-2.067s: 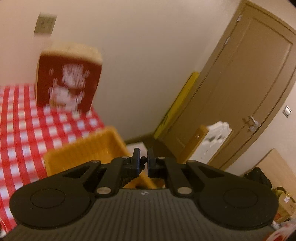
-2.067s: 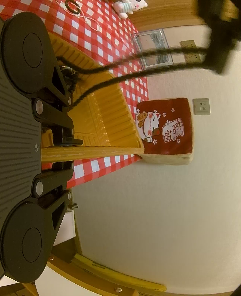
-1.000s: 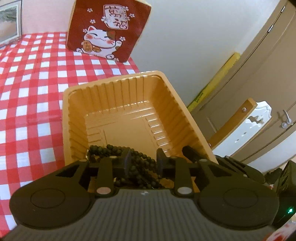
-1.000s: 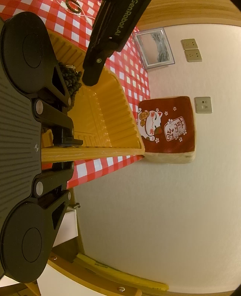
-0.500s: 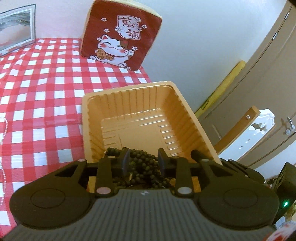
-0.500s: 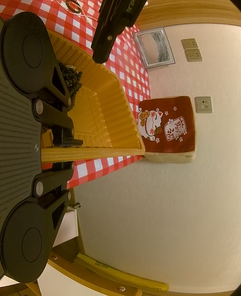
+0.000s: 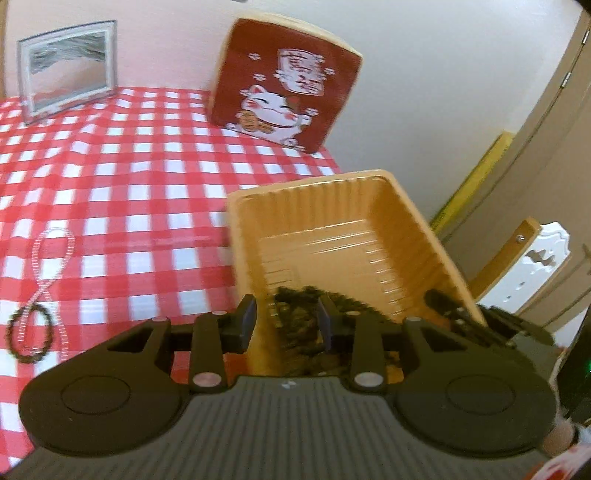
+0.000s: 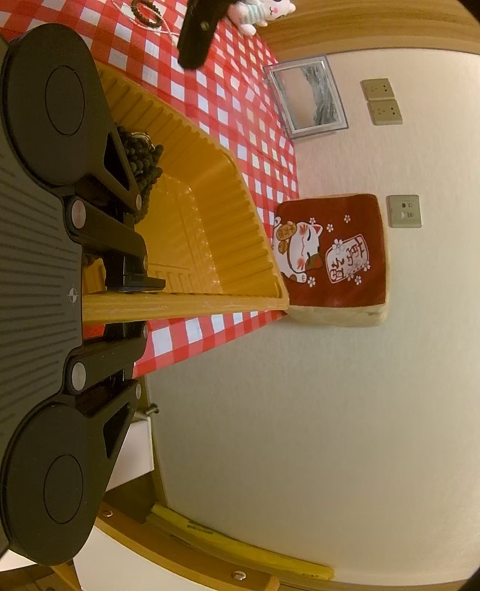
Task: Organize jewelry
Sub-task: 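Lower the dark bead strand into the orange tray and open the left tool, then move the left tool to the white pearl strand on the cloth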
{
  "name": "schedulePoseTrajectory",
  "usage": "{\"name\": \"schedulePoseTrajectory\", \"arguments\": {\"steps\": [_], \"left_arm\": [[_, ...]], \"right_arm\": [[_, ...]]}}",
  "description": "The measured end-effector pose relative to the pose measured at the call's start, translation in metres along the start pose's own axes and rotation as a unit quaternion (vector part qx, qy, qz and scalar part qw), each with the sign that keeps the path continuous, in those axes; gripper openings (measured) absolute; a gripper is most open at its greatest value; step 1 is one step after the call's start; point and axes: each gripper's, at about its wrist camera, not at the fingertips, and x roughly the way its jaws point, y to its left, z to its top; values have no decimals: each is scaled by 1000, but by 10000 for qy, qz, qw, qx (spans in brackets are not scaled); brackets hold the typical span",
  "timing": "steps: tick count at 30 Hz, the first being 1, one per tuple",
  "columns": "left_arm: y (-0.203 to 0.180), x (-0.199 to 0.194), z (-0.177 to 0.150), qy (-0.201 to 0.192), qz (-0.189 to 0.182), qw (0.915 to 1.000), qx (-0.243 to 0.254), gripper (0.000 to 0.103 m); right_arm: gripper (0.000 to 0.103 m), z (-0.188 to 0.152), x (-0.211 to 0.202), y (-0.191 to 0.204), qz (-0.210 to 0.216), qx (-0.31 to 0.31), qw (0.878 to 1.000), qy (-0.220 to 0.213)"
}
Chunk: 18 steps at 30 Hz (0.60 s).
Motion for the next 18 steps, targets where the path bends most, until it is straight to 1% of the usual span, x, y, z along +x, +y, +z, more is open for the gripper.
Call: {"name": "schedulePoseTrajectory", "arguments": {"steps": [7, 13, 18], "left_arm": [[39, -22, -15, -196, 511, 9984, -102, 32], [72, -38, -25, -258, 918, 9952, -228, 32], [92, -46, -31, -278, 1221, 9920, -176, 32]], "right_arm": [[5, 0, -2, 0, -16, 0, 10000, 2], [5, 2, -3, 1, -58, -6, 10000, 20], [5, 3, -4, 1, -90, -5, 10000, 35]]}}
